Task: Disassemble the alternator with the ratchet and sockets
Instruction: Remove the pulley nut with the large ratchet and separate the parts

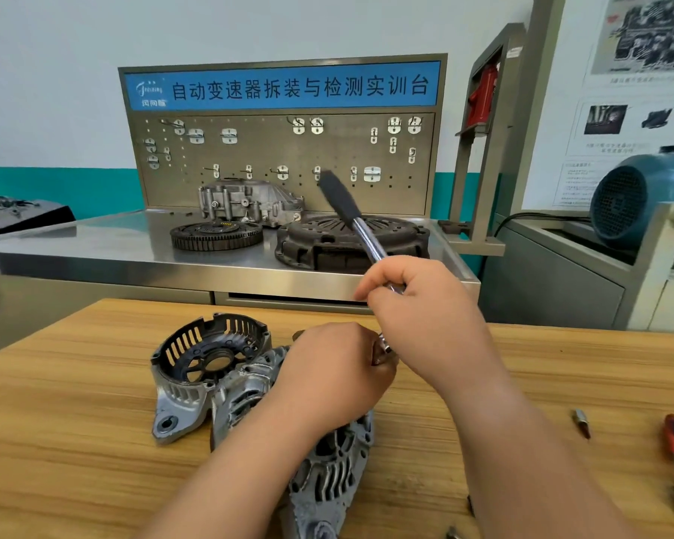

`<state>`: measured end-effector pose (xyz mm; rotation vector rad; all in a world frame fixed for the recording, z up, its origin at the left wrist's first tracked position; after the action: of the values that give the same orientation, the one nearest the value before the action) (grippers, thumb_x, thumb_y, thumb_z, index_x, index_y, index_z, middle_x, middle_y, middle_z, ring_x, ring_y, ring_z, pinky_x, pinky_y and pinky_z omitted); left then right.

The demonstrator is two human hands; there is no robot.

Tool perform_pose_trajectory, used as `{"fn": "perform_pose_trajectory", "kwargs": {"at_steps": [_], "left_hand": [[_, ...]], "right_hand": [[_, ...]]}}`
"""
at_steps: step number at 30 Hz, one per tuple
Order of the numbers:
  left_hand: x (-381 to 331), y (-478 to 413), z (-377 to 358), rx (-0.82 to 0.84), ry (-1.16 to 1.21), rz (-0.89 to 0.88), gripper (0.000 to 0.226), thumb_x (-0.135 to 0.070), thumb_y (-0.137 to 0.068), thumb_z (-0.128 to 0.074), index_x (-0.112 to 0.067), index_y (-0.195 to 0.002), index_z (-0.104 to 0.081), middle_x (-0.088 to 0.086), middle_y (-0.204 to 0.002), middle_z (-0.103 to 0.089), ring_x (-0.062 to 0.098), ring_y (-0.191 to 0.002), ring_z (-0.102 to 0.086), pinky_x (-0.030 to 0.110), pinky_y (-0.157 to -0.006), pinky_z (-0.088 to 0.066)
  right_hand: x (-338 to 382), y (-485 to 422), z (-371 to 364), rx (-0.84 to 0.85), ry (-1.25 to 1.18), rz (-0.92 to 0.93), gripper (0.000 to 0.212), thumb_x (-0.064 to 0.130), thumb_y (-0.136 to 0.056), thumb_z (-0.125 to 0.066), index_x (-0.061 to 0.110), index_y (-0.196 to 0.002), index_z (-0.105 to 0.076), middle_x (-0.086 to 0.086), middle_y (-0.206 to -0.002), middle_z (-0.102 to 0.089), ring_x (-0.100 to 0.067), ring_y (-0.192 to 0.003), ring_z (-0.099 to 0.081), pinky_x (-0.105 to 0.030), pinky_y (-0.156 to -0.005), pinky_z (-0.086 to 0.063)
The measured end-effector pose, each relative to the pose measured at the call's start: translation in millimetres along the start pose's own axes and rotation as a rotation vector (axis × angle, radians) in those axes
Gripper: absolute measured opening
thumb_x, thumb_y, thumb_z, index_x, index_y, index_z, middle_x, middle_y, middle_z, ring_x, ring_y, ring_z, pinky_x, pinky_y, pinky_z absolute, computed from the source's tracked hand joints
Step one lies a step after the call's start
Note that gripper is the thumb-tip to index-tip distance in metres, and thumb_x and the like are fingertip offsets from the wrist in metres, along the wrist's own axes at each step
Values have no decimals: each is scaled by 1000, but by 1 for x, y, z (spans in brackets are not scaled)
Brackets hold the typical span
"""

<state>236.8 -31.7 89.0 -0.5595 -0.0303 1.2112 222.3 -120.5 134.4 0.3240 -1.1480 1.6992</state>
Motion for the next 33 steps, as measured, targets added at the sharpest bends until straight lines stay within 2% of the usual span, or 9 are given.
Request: {"fn": "perform_pose_trajectory", "kwargs": {"at_steps": [4, 9, 13, 16, 20, 24, 27, 30, 33], "left_hand": [[-2, -2, -3, 18, -22, 10, 45, -28, -85, -50, -18, -47, -27, -2, -43, -30, 15, -43, -29, 27, -44, -21], [0, -3, -3, 14, -10, -10, 29, -33, -83, -49, -19, -58, -44, -2, -52, -49, 12, -50, -45, 26, -45, -31], [-3, -1, 2, -4, 96, -79, 17, -36, -83, -52, -29, -69, -44, -5, -64, -56, 13, -62, -56, 28, -51, -42], [-9, 1, 4, 9, 143, -157, 13, -41, -83, -50, -28, -83, -53, -6, -72, -60, 14, -70, -60, 36, -62, -53], [-5, 1, 1, 13, 98, -109, 22, -45, -83, -44, -27, -71, -43, -4, -67, -56, 15, -67, -57, 31, -59, -49], [0, 0, -1, 0, 23, -22, 40, -43, -82, -43, -20, -52, -34, -2, -48, -43, 14, -49, -41, 28, -47, -30], [-1, 2, 0, 4, 23, -8, 43, -39, -81, -46, -19, -46, -28, -3, -42, -33, 13, -43, -31, 27, -44, -24], [-1, 1, 0, -3, 1, 1, 46, -36, -84, -49, -19, -46, -28, -2, -42, -30, 12, -42, -28, 28, -43, -22], [-1, 0, -2, -9, -3, 1, 46, -36, -85, -50, -19, -48, -29, -2, -43, -31, 13, -43, -30, 27, -43, -23]], "right_hand": [[-11, -4, 0, 50, 123, -73, 20, 22, -93, -48, 22, -83, -65, 5, -72, -64, -13, -68, -60, -37, -63, -56], [-3, -4, 1, 94, 2, 83, 31, 42, -88, -57, 19, -70, -67, 2, -68, -65, -9, -72, -59, -30, -67, -52], [12, -1, 0, 260, -176, 321, 37, 38, -84, -69, 12, -59, -64, 2, -68, -54, -8, -70, -53, -28, -70, -46], [16, 4, 1, 358, -271, 404, 35, 26, -82, -67, 8, -53, -59, -9, -68, -50, -9, -67, -48, -22, -66, -42], [16, 2, 2, 266, -260, 349, 37, 21, -88, -68, 2, -57, -58, 3, -60, -50, -5, -62, -48, -16, -62, -39], [12, 1, 1, 97, -169, 213, 43, 37, -91, -58, 2, -67, -58, -10, -60, -52, -21, -61, -51, -37, -60, -45], [3, 2, 1, -3, -37, 71, 40, 37, -95, -50, 6, -71, -55, -7, -57, -51, -18, -57, -49, -36, -54, -44], [-7, 0, 1, 9, 80, -15, 34, 32, -97, -45, 11, -71, -53, 0, -58, -52, -15, -58, -50, -38, -55, -45], [-8, -2, 3, 26, 88, 2, 42, 38, -97, -45, 16, -61, -46, 6, -51, -47, -11, -55, -47, -32, -54, -39]]}}
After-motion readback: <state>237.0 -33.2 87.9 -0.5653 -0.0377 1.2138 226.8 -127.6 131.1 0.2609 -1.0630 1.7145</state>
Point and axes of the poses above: each hand's wrist, its own y-axis away from the middle knuckle, its own z-axis out of the back of the hand, x = y × z, the point moved 7 cm from there along -y, towards the middle knuckle
